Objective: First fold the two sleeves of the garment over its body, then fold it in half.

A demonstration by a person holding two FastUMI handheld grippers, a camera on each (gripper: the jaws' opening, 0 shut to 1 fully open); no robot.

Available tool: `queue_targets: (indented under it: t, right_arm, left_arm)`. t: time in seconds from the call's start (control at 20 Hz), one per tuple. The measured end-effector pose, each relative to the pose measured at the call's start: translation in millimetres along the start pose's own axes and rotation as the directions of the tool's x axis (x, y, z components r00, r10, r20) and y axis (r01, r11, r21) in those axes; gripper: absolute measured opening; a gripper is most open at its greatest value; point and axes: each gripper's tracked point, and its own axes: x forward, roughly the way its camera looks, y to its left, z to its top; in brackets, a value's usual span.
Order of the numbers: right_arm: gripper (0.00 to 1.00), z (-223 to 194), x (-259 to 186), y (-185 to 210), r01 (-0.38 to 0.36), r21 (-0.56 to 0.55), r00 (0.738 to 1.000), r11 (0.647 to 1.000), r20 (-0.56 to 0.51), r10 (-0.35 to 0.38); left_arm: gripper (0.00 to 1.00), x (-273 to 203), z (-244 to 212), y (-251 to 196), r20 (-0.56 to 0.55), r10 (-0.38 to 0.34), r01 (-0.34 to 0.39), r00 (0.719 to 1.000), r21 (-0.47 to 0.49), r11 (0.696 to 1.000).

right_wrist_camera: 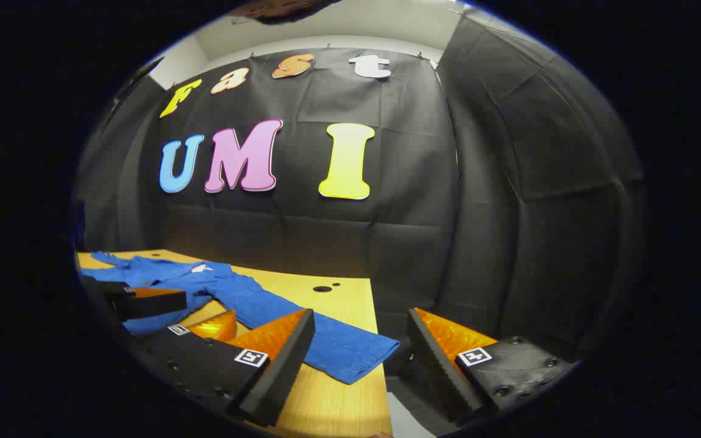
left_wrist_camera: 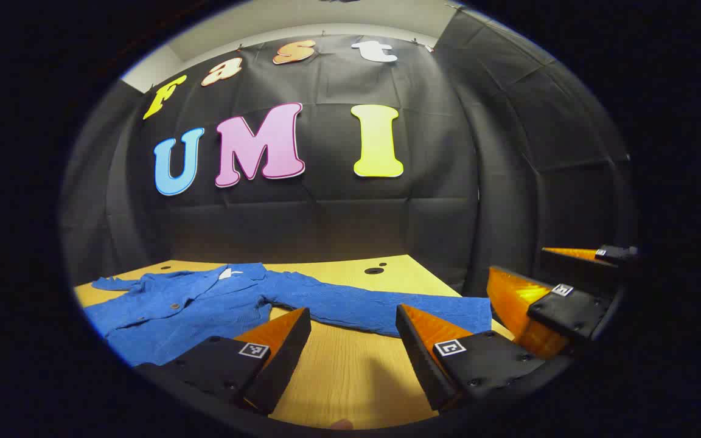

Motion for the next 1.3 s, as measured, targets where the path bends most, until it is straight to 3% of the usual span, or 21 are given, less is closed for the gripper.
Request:
queue_targets:
  t: [0.05,0.15,0.25,0.35,0.45,0.6,0.7,0.85,1.0,1.05,1.1,1.15,1.25,1.3]
  right_arm:
    - [0.97,0.9,13.1,-2.3,0.01,0.006,1.0,1.0,0.006,-0.01]
    - [0.96,9.6,41.6,-13.3,0.041,0.03,0.999,0.999,0.02,-0.042]
    - [0.96,36.5,73.6,-26.2,0.058,0.031,0.995,0.998,0.078,-0.06]
    - [0.96,50.0,80.9,-28.8,0.048,0.077,0.999,0.996,0.017,-0.05]
    - [0.95,74.2,71.3,-30.2,0.045,0.06,0.999,0.997,-0.017,-0.044]
    - [0.96,140.0,34.1,-37.3,0.042,-0.001,0.998,0.999,0.047,-0.042]
    - [0.95,161.0,9.5,-25.7,0.022,-0.048,1.0,0.999,0.0,-0.022]
    - [0.95,225.5,-19.5,17.7,-0.06,-0.074,0.997,0.995,0.035,0.063]
    - [0.95,276.0,-38.7,68.3,-0.052,-0.039,0.997,0.998,0.061,0.055]
    - [0.84,288.4,-46.5,94.2,-0.047,-0.009,0.997,0.999,0.061,0.047]
    - [0.95,295.4,-56.0,122.9,-0.044,0.029,0.998,0.999,0.042,0.043]
    - [1.0,302.2,-68.1,156.6,-0.047,0.056,0.998,0.997,0.033,0.046]
    - [0.89,318.1,-85.0,220.9,-0.048,0.087,0.999,0.995,0.026,0.046]
    - [0.97,328.0,-93.4,255.4,-0.065,0.101,0.997,0.993,0.043,0.061]
  left_arm:
    - [0.81,10.1,8.9,-0.5,0.029,-0.002,0.002,1.0,-0.012,1.0]
    - [0.82,35.9,23.5,-2.8,0.072,-0.021,0.022,0.997,-0.011,1.0]
    - [0.81,54.2,67.6,-5.0,0.167,-0.02,0.024,0.986,-0.023,0.999]
    - [0.81,62.0,98.0,-15.6,0.169,-0.051,0.051,0.984,0.005,0.999]
    - [0.81,40.7,125.6,-6.7,0.165,-0.022,0.028,0.986,-0.033,0.999]
    - [0.81,-16.9,164.7,24.8,0.167,0.025,-0.007,0.986,-0.107,0.994]
    - [0.8,-49.1,170.9,59.1,0.096,0.041,-0.025,0.995,-0.162,0.986]
    - [0.81,-94.9,200.6,146.7,0.013,0.099,-0.094,0.995,-0.21,0.973]
    - [0.81,-139.1,242.7,251.5,0.027,0.212,-0.204,0.977,-0.173,0.964]
    - [0.81,-152.8,255.8,280.3,0.045,0.228,-0.219,0.973,-0.16,0.963]
    - [0.8,-169.0,270.6,304.3,0.074,0.223,-0.21,0.972,-0.15,0.966]
    - [0.8,-183.4,282.4,326.1,0.102,0.204,-0.187,0.974,-0.157,0.97]
    - [0.8,-211.6,293.8,371.8,0.113,0.158,-0.128,0.981,-0.232,0.964]
    - [0.8,-222.8,296.3,394.4,0.111,0.142,-0.108,0.984,-0.265,0.958]
